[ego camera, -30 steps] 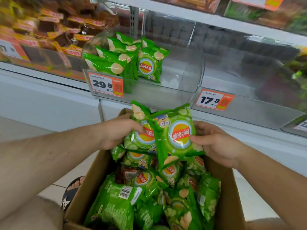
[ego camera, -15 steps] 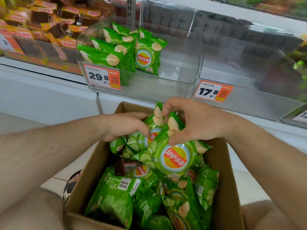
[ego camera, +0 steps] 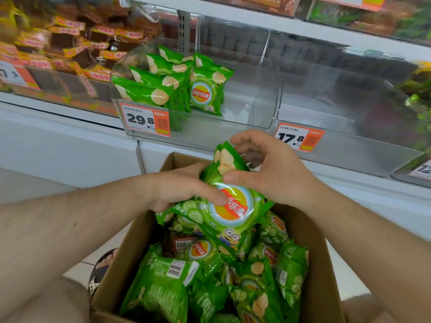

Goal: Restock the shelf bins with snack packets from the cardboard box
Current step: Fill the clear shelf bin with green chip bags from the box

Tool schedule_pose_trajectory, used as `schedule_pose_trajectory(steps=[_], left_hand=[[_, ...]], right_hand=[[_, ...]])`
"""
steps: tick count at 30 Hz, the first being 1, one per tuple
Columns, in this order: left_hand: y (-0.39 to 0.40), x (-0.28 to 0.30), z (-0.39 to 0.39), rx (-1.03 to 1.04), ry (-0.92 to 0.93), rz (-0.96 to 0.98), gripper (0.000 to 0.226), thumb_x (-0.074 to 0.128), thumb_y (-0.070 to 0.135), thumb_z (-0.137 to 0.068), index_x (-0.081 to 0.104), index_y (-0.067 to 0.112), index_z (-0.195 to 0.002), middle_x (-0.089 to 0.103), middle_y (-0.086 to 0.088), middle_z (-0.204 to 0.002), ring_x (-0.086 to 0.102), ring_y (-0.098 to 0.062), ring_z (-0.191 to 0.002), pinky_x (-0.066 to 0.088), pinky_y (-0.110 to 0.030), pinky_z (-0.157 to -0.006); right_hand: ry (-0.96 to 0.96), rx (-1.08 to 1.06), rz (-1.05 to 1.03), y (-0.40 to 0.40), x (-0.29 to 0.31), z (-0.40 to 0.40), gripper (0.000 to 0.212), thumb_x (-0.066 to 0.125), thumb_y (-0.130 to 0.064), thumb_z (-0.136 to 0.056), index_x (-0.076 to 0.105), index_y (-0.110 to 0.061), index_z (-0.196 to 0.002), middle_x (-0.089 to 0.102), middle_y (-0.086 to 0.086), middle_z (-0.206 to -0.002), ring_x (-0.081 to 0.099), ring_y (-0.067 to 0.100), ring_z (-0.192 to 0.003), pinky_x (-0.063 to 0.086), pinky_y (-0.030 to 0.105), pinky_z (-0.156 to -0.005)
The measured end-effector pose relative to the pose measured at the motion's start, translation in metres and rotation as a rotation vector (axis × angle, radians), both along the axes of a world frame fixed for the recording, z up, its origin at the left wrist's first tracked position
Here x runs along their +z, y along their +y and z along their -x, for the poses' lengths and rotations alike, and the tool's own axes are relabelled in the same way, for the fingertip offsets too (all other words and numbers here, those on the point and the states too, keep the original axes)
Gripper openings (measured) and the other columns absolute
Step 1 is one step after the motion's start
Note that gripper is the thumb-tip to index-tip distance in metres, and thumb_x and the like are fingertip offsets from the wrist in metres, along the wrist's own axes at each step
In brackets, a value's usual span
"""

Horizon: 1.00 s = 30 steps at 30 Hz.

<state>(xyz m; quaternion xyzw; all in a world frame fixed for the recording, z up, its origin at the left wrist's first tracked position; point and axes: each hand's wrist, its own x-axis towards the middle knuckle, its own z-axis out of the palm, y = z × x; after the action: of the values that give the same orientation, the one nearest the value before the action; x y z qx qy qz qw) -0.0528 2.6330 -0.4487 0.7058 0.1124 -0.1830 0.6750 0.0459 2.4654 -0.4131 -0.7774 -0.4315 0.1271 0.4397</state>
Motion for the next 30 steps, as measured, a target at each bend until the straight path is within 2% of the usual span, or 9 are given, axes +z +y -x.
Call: schedule_pose_trajectory(steps=[3, 6, 9, 14, 19, 22, 24, 27, 30], left_hand=[[0.006, 0.001, 0.0, 0.116, -0.027, 0.087, 0.055, 0.075, 0.017, -0.06, 0.059, 0.025, -0.113, 0.076, -0.006, -0.103, 0.073, -0.026, -0.094, 0.056, -0.042, -0.088], [0.016, 0.003, 0.001, 0.236, -0.076, 0.189, 0.07, 0.083, 0.026, -0.051, 0.061, 0.023, -0.117, 0.075, -0.009, -0.106, 0.072, -0.028, -0.096, 0.053, -0.045, -0.092], [0.019, 0.007, 0.0, 0.293, -0.114, 0.259, 0.086, 0.08, 0.035, -0.045, 0.058, 0.018, -0.126, 0.074, -0.011, -0.11, 0.072, -0.029, -0.095, 0.056, -0.042, -0.086], [0.013, 0.014, -0.002, 0.24, -0.126, 0.349, 0.084, 0.083, 0.032, -0.045, 0.061, 0.013, -0.123, 0.074, -0.013, -0.108, 0.072, -0.029, -0.093, 0.059, -0.041, -0.082], [0.019, 0.031, -0.001, 0.194, -0.148, 0.277, 0.062, 0.078, 0.037, -0.048, 0.069, 0.017, -0.107, 0.076, -0.009, -0.1, 0.074, -0.023, -0.084, 0.06, -0.035, -0.076], [0.023, 0.047, -0.008, 0.281, -0.178, 0.246, 0.078, 0.09, 0.047, -0.039, 0.074, 0.012, -0.107, 0.072, -0.011, -0.112, 0.07, -0.025, -0.09, 0.058, -0.031, -0.075], [0.033, 0.053, -0.017, 0.416, -0.228, 0.271, 0.052, 0.073, 0.052, -0.068, 0.072, 0.018, -0.107, 0.074, -0.005, -0.103, 0.069, -0.027, -0.097, 0.058, -0.033, -0.072], [0.065, 0.04, -0.025, 0.649, -0.522, -0.352, 0.045, 0.046, 0.055, -0.086, 0.067, 0.018, -0.099, 0.068, 0.013, -0.089, 0.06, -0.021, -0.108, 0.047, -0.031, -0.078], [0.079, 0.025, -0.02, 0.549, -0.755, -1.09, 0.05, 0.041, 0.044, -0.074, 0.07, 0.013, -0.102, 0.06, 0.0, -0.101, 0.057, -0.022, -0.096, 0.047, -0.035, -0.083]], right_hand=[[-0.178, -0.267, -0.082, -0.004, 0.006, 0.0, 0.058, 0.083, -0.062, -0.057, 0.055, -0.035, -0.099, 0.062, -0.012, -0.104, 0.06, 0.002, -0.092, 0.044, 0.013, -0.076], [0.083, -0.464, -0.289, -0.012, 0.002, 0.002, 0.051, 0.077, -0.063, -0.056, 0.054, -0.029, -0.086, 0.064, -0.008, -0.094, 0.063, 0.011, -0.087, 0.047, 0.027, -0.074], [0.504, -0.287, -0.236, -0.015, -0.004, 0.014, 0.064, 0.091, -0.044, -0.056, 0.056, -0.013, -0.1, 0.068, -0.014, -0.077, 0.066, 0.004, -0.073, 0.05, 0.02, -0.066], [0.878, -0.085, -0.221, -0.003, 0.003, 0.026, 0.08, 0.088, -0.024, -0.059, 0.051, -0.025, -0.129, 0.073, 0.006, -0.112, 0.072, 0.03, -0.099, 0.059, 0.045, -0.08], [0.945, 0.062, -0.039, 0.011, 0.017, 0.014, 0.089, 0.094, -0.052, -0.038, 0.071, -0.021, -0.118, 0.071, 0.007, -0.119, 0.066, 0.029, -0.113, 0.044, 0.048, -0.105], [0.872, 0.022, 0.007, 0.024, 0.034, 0.002, 0.066, 0.088, -0.031, -0.054, 0.071, -0.014, -0.116, 0.072, 0.011, -0.114, 0.067, 0.031, -0.111, 0.045, 0.052, -0.105], [0.769, -0.019, -0.011, 0.033, 0.049, -0.011, 0.06, 0.085, -0.026, -0.058, 0.071, -0.013, -0.115, 0.073, 0.011, -0.112, 0.065, 0.035, -0.113, 0.043, 0.055, -0.107], [0.609, -0.094, -0.095, 0.048, 0.079, -0.035, 0.055, 0.083, -0.03, -0.056, 0.074, -0.015, -0.108, 0.075, 0.01, -0.107, 0.066, 0.036, -0.111, 0.044, 0.057, -0.106], [0.407, -0.144, -0.112, 0.066, 0.096, -0.056, 0.044, 0.081, -0.029, -0.065, 0.073, -0.019, -0.107, 0.077, 0.001, -0.098, 0.073, 0.022, -0.091, 0.054, 0.043, -0.089]])
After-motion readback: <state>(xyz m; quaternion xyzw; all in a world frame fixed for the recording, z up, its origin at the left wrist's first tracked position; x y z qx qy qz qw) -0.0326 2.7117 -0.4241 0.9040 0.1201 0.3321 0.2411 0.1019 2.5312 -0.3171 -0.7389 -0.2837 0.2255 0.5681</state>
